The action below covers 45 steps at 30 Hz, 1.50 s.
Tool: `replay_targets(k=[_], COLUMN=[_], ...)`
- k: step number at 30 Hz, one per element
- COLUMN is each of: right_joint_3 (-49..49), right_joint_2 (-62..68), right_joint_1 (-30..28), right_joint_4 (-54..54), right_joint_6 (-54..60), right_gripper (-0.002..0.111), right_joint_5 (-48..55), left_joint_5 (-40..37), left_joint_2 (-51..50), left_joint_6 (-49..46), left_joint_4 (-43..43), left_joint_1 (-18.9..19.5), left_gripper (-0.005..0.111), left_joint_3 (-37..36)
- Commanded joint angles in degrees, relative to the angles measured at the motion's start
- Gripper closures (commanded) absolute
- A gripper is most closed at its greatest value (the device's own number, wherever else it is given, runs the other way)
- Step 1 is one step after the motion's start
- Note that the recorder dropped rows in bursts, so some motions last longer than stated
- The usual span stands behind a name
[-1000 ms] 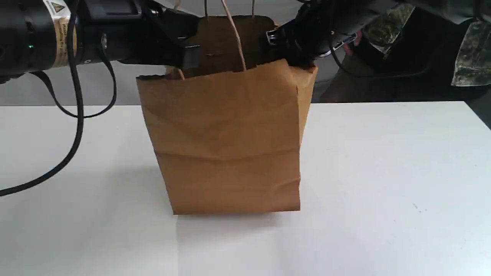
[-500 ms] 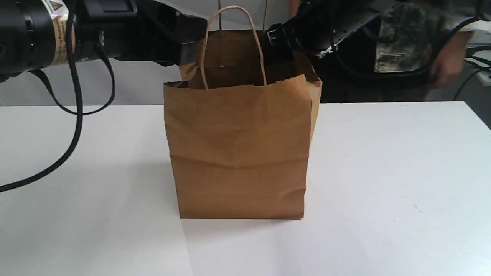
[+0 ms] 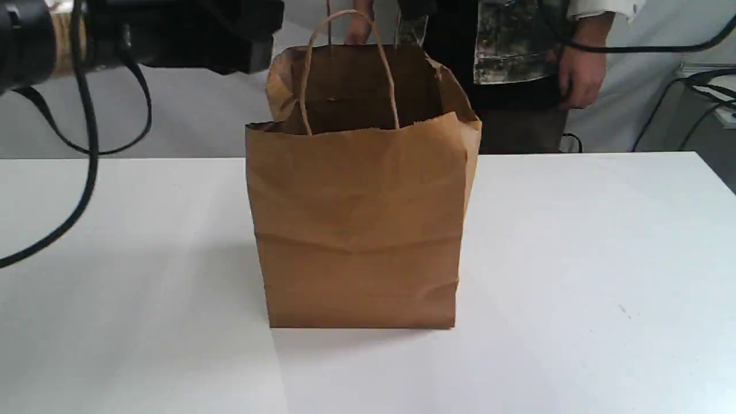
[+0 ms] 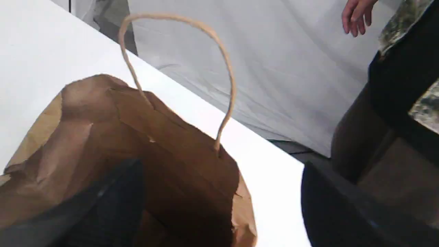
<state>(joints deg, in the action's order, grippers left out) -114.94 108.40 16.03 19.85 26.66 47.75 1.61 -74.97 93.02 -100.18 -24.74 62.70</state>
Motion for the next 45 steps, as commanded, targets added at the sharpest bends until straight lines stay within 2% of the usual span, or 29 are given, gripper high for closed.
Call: replay_targets(k=[1,8,12,17,26,29,32,36,45], right_joint_3=[1.09,11.15,21.58,36.82,63.22,71.07,77.96,85.91,104.21], right_joint_2=[-3.71,-12.08,-18.56,-27.48,-43.36,-47.2,-50.44,-52.82,-53.3], right_joint_1=[-0.15,-0.15,-0.15,-0.15,-0.15,-0.05,-0.05,-0.05,-0.05], right_joint_4=[-3.8,-6.58,-6.45,-8.11,-17.4,-14.52,-6.09,-0.8,-6.93], right_joint_6=[-1.59,-3.21,-3.21,-2.68,-2.27,-2.27,-3.68,-8.85,-25.49], right_gripper=[0.044,0.044,0.044,0.044,0.045,0.045,0.045,0.045,0.045], right_joint_5=[0.54,-6.53,-16.96,-33.55,-66.19,-78.75,-86.64,-93.68,-116.55], left_joint_5=[-2.85,-8.44,-12.77,-11.87,-9.82,-5.4,-1.61,1.39,1.85], left_joint_2=[7.37,26.24,36.67,45.62,51.89,52.67,53.91,57.05,69.52], left_joint_6=[1.19,1.74,3.79,8.68,10.57,11.88,12.45,11.87,10.81], left_joint_4=[0.24,0.24,0.24,0.24,0.24,0.24,0.24,0.24,0.37], left_joint_1=[0.11,0.11,0.11,0.11,0.11,0.11,0.11,0.11,0.11], left_gripper=[0.045,0.045,0.045,0.045,0.045,0.045,0.045,0.045,0.045], left_joint_3=[-2.67,-13.33,-18.7,-22.01,-29.71,-31.53,-33.03,-35.57,-44.28])
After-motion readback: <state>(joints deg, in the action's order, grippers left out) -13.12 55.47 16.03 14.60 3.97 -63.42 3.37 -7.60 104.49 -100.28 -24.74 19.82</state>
